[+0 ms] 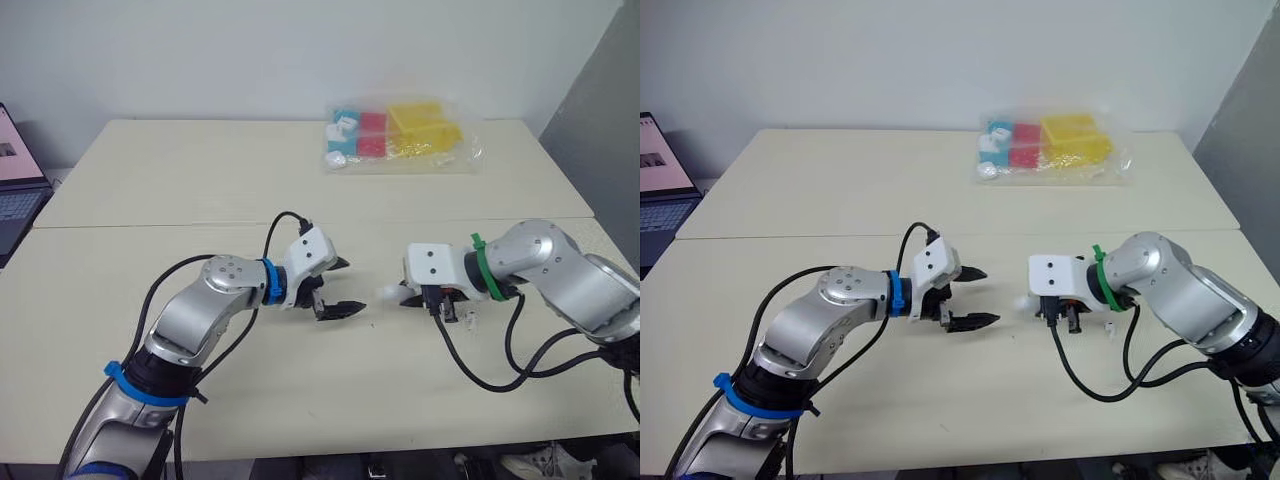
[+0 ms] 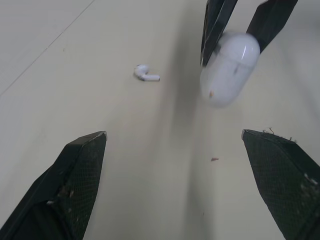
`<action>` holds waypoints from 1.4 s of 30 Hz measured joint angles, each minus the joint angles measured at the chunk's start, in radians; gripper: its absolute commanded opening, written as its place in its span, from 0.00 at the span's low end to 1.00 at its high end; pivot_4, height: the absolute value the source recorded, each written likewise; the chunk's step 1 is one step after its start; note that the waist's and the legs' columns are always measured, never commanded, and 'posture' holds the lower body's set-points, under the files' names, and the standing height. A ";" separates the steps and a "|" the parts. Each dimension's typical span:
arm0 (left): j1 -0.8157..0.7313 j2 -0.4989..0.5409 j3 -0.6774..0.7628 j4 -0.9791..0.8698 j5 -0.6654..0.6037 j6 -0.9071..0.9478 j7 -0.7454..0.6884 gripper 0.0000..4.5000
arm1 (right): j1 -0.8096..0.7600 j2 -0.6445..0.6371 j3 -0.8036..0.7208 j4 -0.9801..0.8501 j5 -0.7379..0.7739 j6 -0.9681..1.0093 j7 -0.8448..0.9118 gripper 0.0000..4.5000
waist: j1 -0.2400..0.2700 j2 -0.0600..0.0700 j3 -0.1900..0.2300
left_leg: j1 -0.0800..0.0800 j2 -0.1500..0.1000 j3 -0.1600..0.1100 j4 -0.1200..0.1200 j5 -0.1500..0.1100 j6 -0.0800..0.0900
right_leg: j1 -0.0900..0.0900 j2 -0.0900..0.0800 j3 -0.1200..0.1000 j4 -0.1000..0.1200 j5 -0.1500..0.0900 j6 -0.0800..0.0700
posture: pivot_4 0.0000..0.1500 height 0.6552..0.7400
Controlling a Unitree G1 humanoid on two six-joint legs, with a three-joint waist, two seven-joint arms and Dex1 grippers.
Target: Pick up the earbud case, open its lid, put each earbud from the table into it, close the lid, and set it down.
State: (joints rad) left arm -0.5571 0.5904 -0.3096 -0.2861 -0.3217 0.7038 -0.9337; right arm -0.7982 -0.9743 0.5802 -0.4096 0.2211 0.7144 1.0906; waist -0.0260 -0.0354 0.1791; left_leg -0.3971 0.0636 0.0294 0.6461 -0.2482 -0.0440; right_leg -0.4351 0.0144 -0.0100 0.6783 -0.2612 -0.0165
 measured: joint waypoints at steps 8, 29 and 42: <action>-0.031 -0.028 -0.057 -0.001 0.014 -0.012 -0.033 1.00 | 0.000 0.056 -0.011 0.023 -0.020 0.039 0.030 0.17 | 0.000 0.000 0.000 | 0.000 0.000 0.000 0.001 0.000 0.000 | 0.000 0.000 0.000 0.001 0.000 0.000 | 1.00 1.00; -0.034 -0.045 -0.058 0.002 0.029 -0.010 -0.038 0.59 | -0.001 0.119 -0.046 0.025 -0.056 0.067 0.048 0.17 | 0.000 0.000 0.000 | 0.000 0.000 0.000 0.002 0.000 0.000 | 0.000 0.000 0.000 0.002 0.000 0.000 | 1.00 1.00; -0.033 -0.055 -0.064 0.004 0.049 -0.020 -0.040 0.19 | -0.001 0.125 -0.047 0.025 -0.064 0.084 0.066 0.17 | 0.000 0.000 0.000 | 0.000 0.000 0.000 0.003 0.000 0.000 | 0.000 0.000 0.000 0.003 0.000 0.000 | 1.00 1.00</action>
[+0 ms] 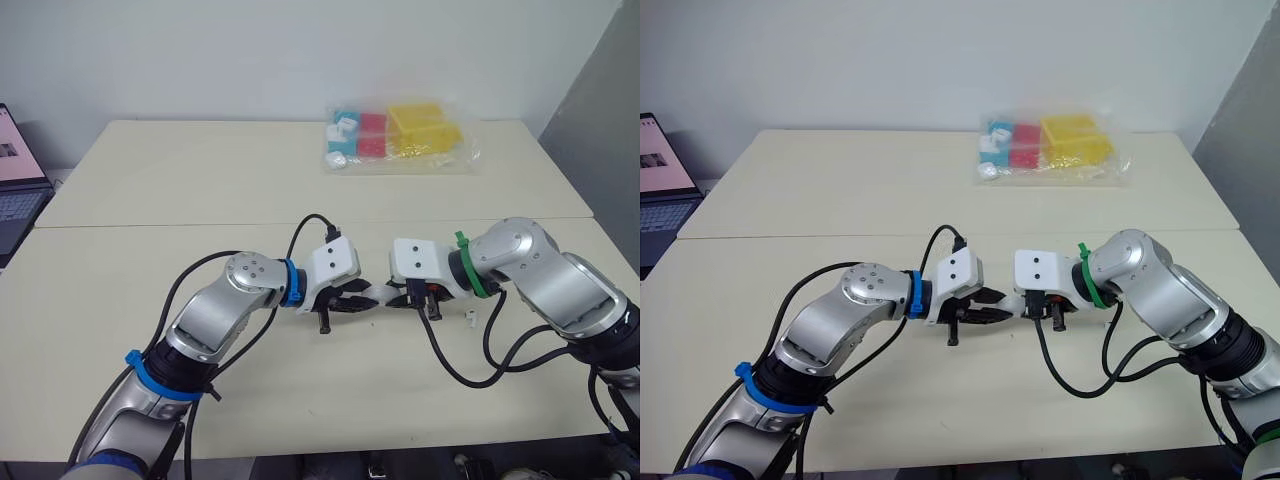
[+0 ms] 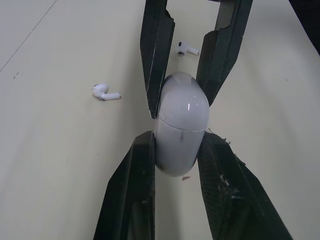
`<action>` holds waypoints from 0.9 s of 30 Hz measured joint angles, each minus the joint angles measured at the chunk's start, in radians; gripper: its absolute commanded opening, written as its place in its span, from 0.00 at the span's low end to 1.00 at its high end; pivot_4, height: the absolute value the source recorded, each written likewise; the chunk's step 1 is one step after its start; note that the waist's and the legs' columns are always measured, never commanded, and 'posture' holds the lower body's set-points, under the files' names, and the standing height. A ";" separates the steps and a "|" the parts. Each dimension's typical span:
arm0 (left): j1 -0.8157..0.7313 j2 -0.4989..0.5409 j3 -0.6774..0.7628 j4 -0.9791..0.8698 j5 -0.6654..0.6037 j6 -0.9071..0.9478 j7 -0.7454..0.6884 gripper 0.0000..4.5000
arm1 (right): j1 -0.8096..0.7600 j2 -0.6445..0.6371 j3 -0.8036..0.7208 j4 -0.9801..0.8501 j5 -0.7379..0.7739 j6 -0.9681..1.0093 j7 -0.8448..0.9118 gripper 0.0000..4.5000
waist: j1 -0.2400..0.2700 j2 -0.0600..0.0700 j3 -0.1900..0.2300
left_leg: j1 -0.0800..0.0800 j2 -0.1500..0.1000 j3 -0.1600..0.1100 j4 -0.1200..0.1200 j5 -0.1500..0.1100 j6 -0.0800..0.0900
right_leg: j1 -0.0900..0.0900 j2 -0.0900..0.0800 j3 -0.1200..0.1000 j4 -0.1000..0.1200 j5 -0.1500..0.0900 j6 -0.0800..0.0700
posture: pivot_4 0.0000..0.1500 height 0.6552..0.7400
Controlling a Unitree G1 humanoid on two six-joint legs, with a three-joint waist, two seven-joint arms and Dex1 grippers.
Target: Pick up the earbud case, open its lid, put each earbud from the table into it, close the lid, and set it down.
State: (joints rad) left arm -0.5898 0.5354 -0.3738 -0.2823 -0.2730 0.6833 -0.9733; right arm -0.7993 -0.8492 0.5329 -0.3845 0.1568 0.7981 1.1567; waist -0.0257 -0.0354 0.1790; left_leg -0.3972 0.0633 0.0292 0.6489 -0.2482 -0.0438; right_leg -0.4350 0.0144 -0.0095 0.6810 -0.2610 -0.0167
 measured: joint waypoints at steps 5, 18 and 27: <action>0.013 0.000 0.000 0.000 0.005 -0.018 -0.001 0.19 | 0.000 0.003 -0.001 -0.001 0.003 0.014 0.008 0.17 | 0.000 0.000 0.000 | 0.000 0.000 0.000 0.000 0.000 0.000 | 0.000 0.000 0.000 0.000 0.000 0.000 | 1.00 1.00; 0.127 -0.052 0.033 0.083 -0.005 -0.109 0.006 0.17 | 0.025 -0.080 -0.074 -0.003 0.010 -0.030 0.044 1.00 | 0.001 0.000 0.000 | 0.000 0.000 0.000 0.001 0.000 0.000 | 0.001 0.000 0.000 0.001 0.000 0.000 | 1.00 1.00; 0.217 -0.194 0.196 0.176 -0.085 -0.364 0.021 0.17 | 0.162 -0.151 -0.345 0.002 0.093 -0.271 0.098 1.00 | 0.005 0.000 0.000 | 0.000 0.000 0.000 0.006 0.000 0.000 | 0.002 0.000 0.000 0.000 0.000 0.000 | 1.00 1.00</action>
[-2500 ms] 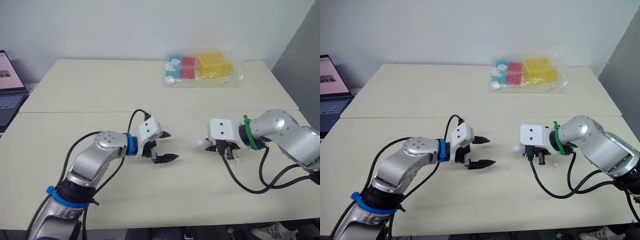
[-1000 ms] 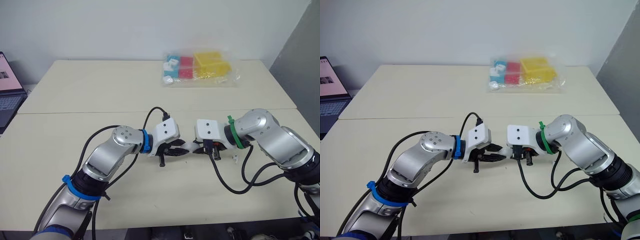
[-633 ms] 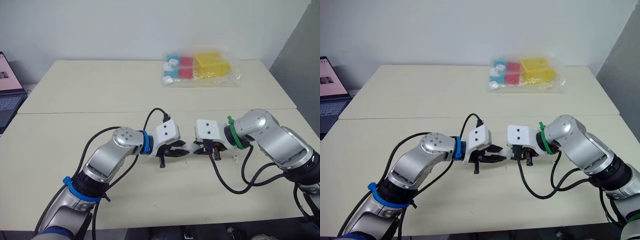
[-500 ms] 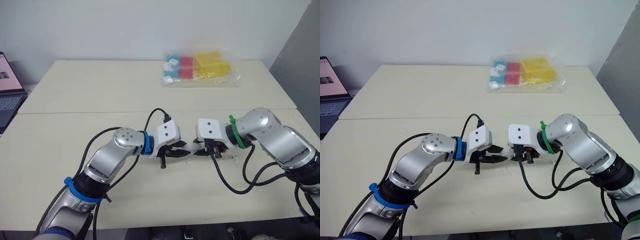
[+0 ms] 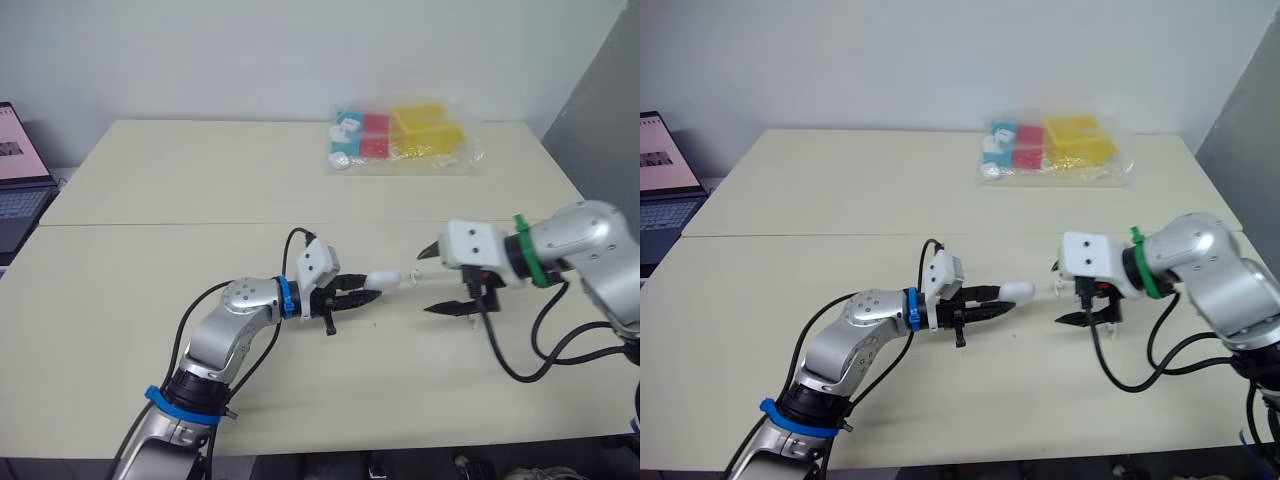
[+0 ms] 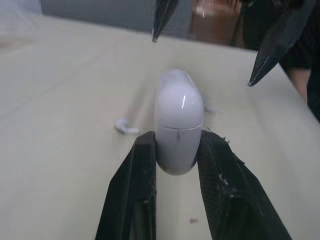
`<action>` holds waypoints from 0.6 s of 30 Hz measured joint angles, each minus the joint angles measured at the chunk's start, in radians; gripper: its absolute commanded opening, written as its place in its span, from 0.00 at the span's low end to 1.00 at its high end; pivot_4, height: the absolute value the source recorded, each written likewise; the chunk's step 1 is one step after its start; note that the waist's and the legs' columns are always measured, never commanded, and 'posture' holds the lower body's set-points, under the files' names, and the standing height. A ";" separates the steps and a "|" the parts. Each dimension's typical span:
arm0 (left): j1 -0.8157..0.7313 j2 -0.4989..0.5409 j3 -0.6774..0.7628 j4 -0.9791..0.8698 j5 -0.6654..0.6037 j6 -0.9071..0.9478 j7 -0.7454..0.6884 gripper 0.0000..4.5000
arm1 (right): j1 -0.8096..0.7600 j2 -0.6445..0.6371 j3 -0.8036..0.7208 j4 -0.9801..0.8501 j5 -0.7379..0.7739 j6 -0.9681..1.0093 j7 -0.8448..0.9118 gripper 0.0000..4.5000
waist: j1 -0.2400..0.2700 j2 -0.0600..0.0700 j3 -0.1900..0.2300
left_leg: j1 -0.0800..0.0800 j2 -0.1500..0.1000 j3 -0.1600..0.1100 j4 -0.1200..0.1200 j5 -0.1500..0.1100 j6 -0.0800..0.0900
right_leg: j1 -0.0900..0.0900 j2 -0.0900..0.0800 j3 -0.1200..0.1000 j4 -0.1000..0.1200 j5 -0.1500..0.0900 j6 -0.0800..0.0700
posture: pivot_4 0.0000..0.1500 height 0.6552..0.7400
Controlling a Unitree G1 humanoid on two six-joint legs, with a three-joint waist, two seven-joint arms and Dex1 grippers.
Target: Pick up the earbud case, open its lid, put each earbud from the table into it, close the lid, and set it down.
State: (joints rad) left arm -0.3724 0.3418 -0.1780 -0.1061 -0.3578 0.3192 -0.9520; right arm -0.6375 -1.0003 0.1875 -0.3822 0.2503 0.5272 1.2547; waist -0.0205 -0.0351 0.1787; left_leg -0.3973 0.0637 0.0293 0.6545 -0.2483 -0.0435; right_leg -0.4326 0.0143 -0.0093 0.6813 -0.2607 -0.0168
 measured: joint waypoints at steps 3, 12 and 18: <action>0.044 -0.008 0.022 -0.001 0.004 -0.091 0.000 0.17 | 0.071 0.059 -0.067 0.002 0.015 -0.144 -0.035 1.00 | -0.001 0.000 0.000 | 0.006 0.000 -0.001 0.000 0.000 0.000 | 0.006 0.000 -0.001 0.000 0.000 0.000 | 1.00 1.00; 0.096 -0.016 -0.003 0.030 0.079 -0.342 -0.015 0.17 | 0.101 0.192 -0.032 -0.043 -0.025 -0.179 -0.160 1.00 | -0.002 0.000 0.000 | 0.014 0.000 0.001 0.001 0.000 0.000 | 0.013 0.000 0.000 0.000 0.004 0.002 | 1.00 1.00; 0.074 -0.016 -0.012 0.063 0.087 -0.371 -0.023 0.17 | 0.055 0.230 0.029 0.026 -0.096 -0.208 -0.187 1.00 | -0.003 0.000 0.000 | 0.013 0.000 0.001 0.002 0.000 0.000 | 0.013 0.000 0.001 -0.001 0.004 0.002 | 1.00 1.00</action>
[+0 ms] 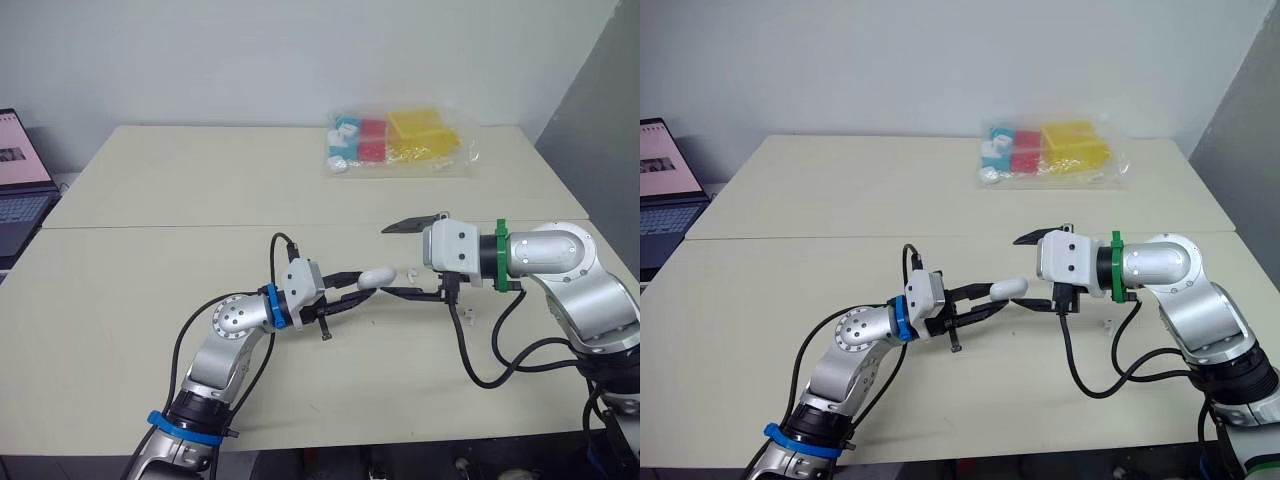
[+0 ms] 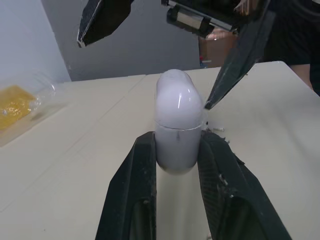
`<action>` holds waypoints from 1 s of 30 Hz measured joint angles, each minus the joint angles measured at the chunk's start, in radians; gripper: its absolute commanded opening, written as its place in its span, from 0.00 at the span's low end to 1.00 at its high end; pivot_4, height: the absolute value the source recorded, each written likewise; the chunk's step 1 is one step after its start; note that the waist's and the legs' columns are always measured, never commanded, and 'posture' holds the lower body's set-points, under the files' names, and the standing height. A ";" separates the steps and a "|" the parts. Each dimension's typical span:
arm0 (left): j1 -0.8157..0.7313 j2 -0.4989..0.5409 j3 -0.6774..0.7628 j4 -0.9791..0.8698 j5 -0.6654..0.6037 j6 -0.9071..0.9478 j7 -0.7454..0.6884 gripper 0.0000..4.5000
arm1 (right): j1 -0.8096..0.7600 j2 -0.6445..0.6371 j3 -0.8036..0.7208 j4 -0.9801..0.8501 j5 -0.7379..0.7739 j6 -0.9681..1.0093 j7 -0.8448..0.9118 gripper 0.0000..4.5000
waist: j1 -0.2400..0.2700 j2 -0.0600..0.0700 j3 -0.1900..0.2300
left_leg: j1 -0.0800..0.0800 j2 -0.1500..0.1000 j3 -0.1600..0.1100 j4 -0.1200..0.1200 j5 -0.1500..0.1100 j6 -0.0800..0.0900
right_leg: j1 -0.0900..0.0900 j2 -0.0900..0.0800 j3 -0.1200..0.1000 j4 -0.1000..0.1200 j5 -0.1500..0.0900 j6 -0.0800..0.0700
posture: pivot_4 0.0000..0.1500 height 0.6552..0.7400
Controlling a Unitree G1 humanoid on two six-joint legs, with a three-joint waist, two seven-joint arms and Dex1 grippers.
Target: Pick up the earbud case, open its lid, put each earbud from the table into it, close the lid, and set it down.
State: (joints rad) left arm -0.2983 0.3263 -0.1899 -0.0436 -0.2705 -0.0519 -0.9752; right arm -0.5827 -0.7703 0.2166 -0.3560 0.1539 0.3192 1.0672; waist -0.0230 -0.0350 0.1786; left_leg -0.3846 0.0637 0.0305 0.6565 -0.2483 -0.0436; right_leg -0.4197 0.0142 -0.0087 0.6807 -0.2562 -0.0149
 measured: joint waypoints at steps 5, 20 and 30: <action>-0.005 0.009 0.001 0.006 0.000 0.000 -0.004 0.17 | -0.015 0.008 0.005 0.019 -0.019 -0.005 -0.001 1.00 | 0.000 0.000 0.000 | -0.001 0.000 0.000 0.000 0.000 0.000 | -0.001 0.000 0.000 0.000 0.000 0.000 | 1.00 1.00; -0.005 0.023 -0.023 0.046 0.023 -0.048 -0.038 0.17 | -0.045 0.029 -0.002 0.008 0.025 0.073 0.000 1.00 | 0.000 0.000 0.000 | -0.001 0.000 0.000 0.000 0.000 0.000 | -0.001 0.000 0.000 0.000 0.000 0.000 | 1.00 1.00; -0.014 0.016 -0.011 0.056 0.023 -0.026 0.009 0.17 | -0.019 -0.072 -0.074 -0.025 0.137 0.139 0.076 1.00 | 0.000 0.000 0.000 | -0.001 0.000 0.000 0.000 0.000 0.000 | -0.001 0.000 0.000 -0.001 0.000 0.000 | 1.00 1.00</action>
State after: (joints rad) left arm -0.3126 0.3420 -0.2012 0.0125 -0.2479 -0.0777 -0.9661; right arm -0.6016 -0.8426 0.1423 -0.3808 0.2909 0.4578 1.1432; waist -0.0225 -0.0350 0.1786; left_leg -0.3855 0.0639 0.0303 0.6561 -0.2483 -0.0434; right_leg -0.4203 0.0141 -0.0090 0.6801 -0.2563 -0.0149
